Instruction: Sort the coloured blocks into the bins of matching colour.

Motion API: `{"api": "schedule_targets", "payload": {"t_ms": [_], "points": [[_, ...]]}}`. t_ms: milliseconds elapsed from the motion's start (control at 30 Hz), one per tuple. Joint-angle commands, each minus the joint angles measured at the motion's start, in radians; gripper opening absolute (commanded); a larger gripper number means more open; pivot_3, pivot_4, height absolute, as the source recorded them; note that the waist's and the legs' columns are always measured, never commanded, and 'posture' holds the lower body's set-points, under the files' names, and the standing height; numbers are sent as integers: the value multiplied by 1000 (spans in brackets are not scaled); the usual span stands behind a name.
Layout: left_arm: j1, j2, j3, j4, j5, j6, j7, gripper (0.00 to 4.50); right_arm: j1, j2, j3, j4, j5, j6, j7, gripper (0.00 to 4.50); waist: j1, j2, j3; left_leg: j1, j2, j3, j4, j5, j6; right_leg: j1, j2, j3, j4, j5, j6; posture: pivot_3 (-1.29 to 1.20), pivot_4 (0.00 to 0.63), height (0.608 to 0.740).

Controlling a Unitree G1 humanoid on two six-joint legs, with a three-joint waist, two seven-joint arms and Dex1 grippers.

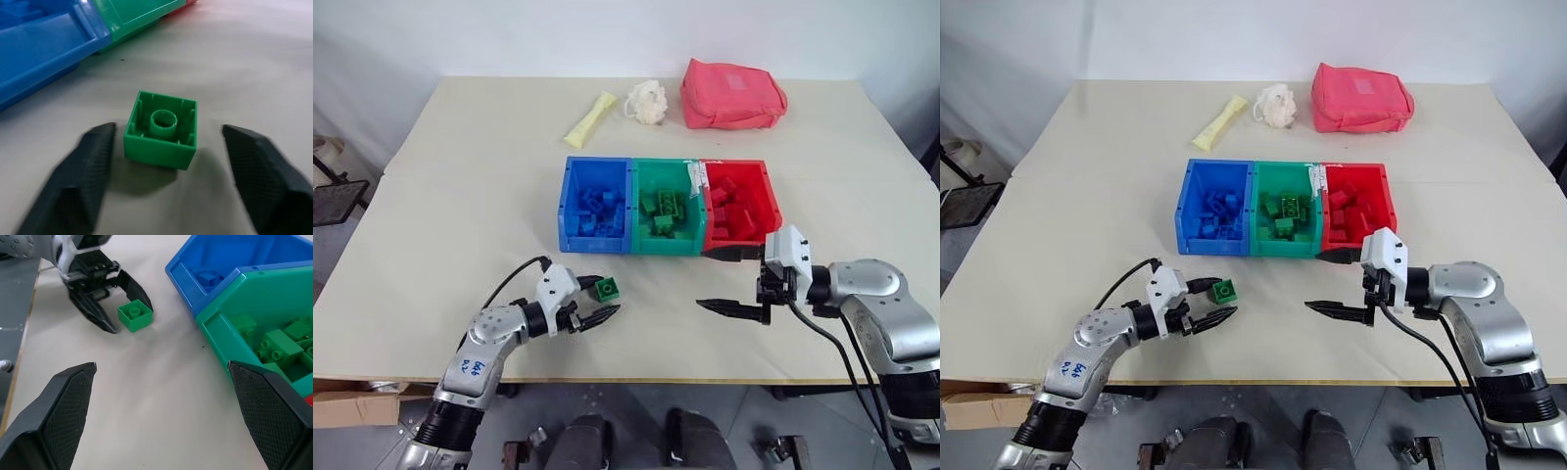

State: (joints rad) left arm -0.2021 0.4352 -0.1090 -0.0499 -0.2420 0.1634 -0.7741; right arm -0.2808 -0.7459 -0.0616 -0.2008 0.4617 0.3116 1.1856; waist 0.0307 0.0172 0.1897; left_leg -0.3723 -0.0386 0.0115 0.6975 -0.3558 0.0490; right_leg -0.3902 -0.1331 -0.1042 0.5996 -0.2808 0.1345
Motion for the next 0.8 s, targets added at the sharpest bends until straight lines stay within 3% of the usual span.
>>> {"api": "schedule_targets", "payload": {"t_ms": [33,100,233,467,733,800], "points": [[-26,-11,-16,24,8,-23,-21,2086,56,-20,-78,-65,38,6,-31,4500,2,0,0,0,0,0,0,0,0,0,0,0,0,0,0,0,150,740],[-42,-15,-21,18,4,-22,-27,1481,92,-20,-107,-82,45,11,-53,4500,0,0,0,0,0,0,0,0,0,0,0,0,0,0,0,0,150,740],[-78,-32,-24,2,-3,-14,-29,1469,138,-18,-146,-94,49,7,-85,4500,-2,0,0,0,0,0,0,0,0,0,0,0,0,0,0,0,150,740],[-305,-151,-26,46,-21,24,7,1469,184,27,-237,-128,52,30,-251,4500,11,0,0,-1,-1,1,1,1,1,0,1,-1,0,1,1,0,150,740],[-557,-265,-21,335,51,-78,89,1469,192,84,-275,-195,56,26,-398,4500,19,-1,0,0,0,4,1,1,2,-1,3,-2,1,1,1,0,150,740],[-628,-308,-23,434,59,-126,93,2198,207,94,-275,-211,48,21,-416,4500,28,-1,1,0,-1,5,1,1,2,-1,2,-3,1,1,2,0,150,740]]}}
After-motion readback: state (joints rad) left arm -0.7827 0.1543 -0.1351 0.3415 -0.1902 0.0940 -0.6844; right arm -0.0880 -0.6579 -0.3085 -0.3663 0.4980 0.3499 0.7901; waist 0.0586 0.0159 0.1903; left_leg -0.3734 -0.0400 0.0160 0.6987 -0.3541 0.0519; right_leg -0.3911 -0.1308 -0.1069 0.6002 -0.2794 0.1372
